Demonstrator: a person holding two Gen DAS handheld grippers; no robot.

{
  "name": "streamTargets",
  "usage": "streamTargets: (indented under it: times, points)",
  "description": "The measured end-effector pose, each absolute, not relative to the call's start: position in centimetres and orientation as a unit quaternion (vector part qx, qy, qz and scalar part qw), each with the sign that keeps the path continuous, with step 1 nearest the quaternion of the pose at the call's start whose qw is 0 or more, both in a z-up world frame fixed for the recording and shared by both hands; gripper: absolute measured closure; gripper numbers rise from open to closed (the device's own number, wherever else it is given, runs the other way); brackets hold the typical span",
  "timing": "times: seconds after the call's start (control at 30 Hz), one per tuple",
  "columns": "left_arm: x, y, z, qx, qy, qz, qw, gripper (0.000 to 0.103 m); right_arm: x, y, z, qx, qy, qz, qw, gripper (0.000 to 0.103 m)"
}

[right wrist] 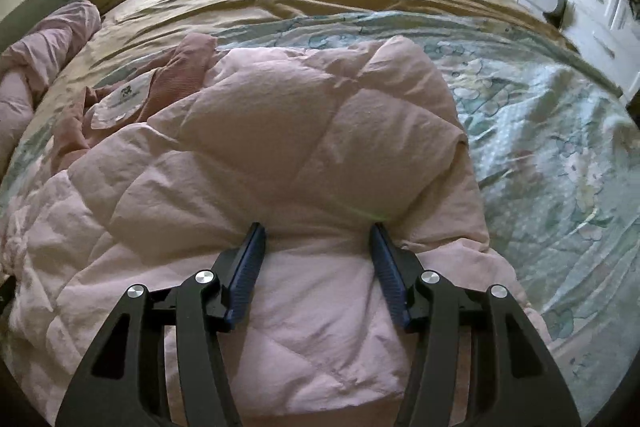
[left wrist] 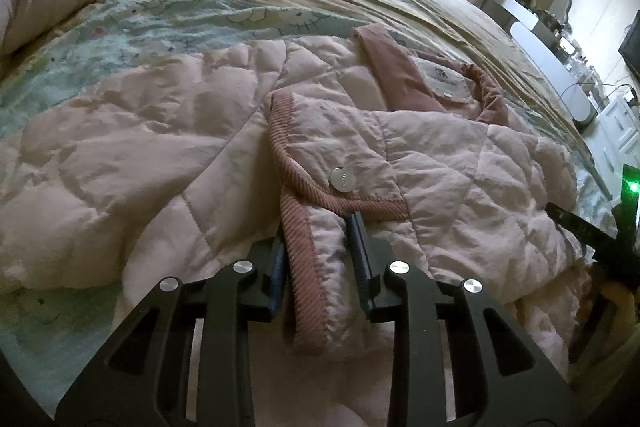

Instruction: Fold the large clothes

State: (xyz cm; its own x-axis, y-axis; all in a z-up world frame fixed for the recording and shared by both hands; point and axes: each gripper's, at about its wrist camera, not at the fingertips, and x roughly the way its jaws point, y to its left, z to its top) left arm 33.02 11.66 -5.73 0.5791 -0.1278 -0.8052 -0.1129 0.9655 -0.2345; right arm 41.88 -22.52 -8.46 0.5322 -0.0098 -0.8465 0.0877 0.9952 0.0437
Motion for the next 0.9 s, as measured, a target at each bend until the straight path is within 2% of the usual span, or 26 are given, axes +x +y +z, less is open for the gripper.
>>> streamTargets:
  times: [0.07, 0.13, 0.23, 0.3, 0.33, 0.37, 0.4, 0.43, 0.47, 0.5, 0.9]
  points:
    - [32.5, 11.5, -4.6, -0.121, 0.447, 0.0, 0.886, 0.081, 41.3, -22.5, -7.7, 0.043, 0.479, -0.021, 0.877, 0.041]
    - [32.1, 11.5, -3.9, -0.12, 0.44, -0.003, 0.89, 0.074, 40.2, -22.6, -6.7, 0.067, 0.466, -0.003, 0.882, 0.023]
    - [31.6, 11.3, -3.2, -0.12, 0.435, -0.008, 0.892, 0.065, 38.8, -22.7, -5.4, 0.092, 0.452, 0.011, 0.887, 0.019]
    - [31.3, 11.1, -2.8, -0.115, 0.433, -0.008, 0.894, 0.047, 38.1, -22.5, -4.9, 0.097, 0.448, 0.02, 0.888, 0.019]
    - [31.1, 11.0, -2.6, -0.112, 0.432, -0.007, 0.895, 0.043, 37.8, -22.4, -4.6, 0.1, 0.447, 0.025, 0.889, 0.017]
    - [30.9, 10.9, -2.5, -0.109, 0.431, -0.005, 0.896, 0.036, 37.5, -22.2, -4.4, 0.101, 0.446, 0.03, 0.889, 0.015]
    - [30.8, 10.9, -2.4, -0.109, 0.43, -0.004, 0.896, 0.03, 37.2, -22.1, -4.2, 0.102, 0.444, 0.031, 0.89, 0.008]
    - [30.7, 10.9, -2.3, -0.112, 0.432, -0.004, 0.895, 0.025, 36.7, -22.0, -3.9, 0.105, 0.438, 0.032, 0.892, 0.008]
    - [30.6, 11.0, -2.2, -0.117, 0.432, -0.004, 0.894, 0.012, 36.4, -21.9, -3.7, 0.107, 0.436, 0.034, 0.893, 0.008]
    - [30.5, 11.2, -2.1, -0.124, 0.432, -0.006, 0.893, 0.009, 36.0, -21.7, -3.4, 0.112, 0.434, 0.039, 0.893, 0.008]
    - [28.7, 13.2, -1.0, -0.13, 0.44, 0.024, 0.888, 0.009, 33.0, -18.0, -0.3, 0.103, 0.412, 0.092, 0.901, 0.004]
